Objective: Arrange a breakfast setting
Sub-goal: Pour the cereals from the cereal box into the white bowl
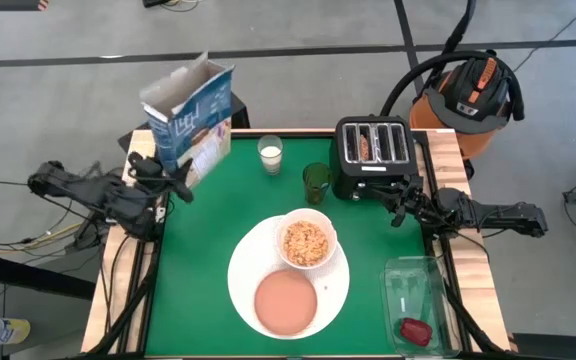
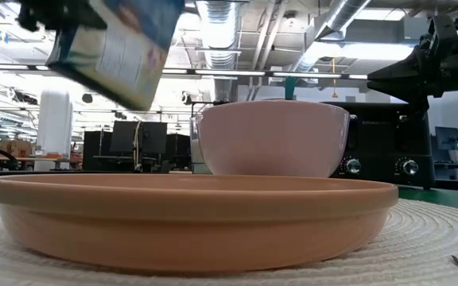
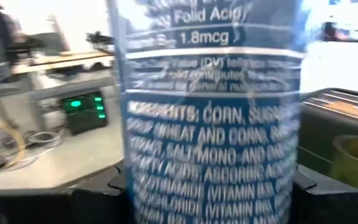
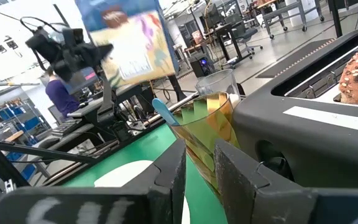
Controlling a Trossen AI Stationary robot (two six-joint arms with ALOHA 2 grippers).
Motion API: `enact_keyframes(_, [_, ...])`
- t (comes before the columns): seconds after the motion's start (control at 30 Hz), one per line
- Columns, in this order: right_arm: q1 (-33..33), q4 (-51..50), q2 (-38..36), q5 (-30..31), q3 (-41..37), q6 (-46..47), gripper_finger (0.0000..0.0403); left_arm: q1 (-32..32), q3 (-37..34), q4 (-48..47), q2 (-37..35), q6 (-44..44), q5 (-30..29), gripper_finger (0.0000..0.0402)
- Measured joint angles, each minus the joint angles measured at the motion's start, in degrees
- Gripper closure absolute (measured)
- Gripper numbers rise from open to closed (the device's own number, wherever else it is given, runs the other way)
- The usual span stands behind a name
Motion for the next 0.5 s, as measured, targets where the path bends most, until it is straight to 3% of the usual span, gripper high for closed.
enact_keyframes(0.23, [0.0, 0.0, 0.0, 0.0, 0.0, 0.0, 0.0296, 0.0, -12.8, 10.1, 0.4, -9.0, -7.5, 0.0198])
enact_keyframes(0.5, [0.0, 0.0, 0.0, 0.0, 0.0, 0.0, 0.0296, -0.1, -19.7, 11.1, 1.4, -20.1, -11.0, 0.0198])
